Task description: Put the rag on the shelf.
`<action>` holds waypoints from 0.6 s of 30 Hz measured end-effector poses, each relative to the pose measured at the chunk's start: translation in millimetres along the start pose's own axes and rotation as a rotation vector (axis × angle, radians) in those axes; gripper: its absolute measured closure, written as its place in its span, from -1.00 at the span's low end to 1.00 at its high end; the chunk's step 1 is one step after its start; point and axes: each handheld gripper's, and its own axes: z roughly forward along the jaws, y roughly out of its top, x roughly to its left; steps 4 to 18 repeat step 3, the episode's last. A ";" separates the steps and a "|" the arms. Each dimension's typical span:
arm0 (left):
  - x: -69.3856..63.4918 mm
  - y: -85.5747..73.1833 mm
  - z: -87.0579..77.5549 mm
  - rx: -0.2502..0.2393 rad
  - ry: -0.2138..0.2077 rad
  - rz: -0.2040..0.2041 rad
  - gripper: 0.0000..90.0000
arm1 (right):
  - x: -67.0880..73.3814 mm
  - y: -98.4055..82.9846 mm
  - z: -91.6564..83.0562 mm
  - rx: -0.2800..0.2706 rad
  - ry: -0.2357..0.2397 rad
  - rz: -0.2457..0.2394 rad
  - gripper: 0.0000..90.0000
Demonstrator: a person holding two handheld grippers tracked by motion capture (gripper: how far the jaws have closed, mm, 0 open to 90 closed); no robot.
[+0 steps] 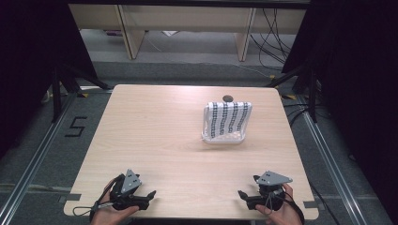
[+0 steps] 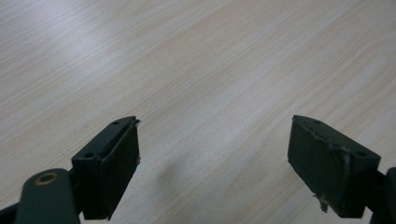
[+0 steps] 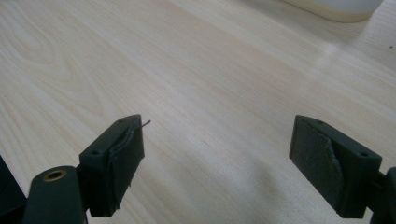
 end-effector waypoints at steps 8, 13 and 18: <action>0.1 0.1 -0.5 0.004 0.003 -0.007 -0.64 | -0.3 0.1 -0.4 0.000 -0.005 0.002 -0.58; 0.1 0.1 -0.5 0.004 0.003 -0.007 -0.64 | -0.3 0.1 -0.4 0.000 -0.005 0.002 -0.58; 0.1 0.1 -0.5 0.004 0.003 -0.007 -0.64 | -0.3 0.1 -0.4 0.000 -0.005 0.002 -0.58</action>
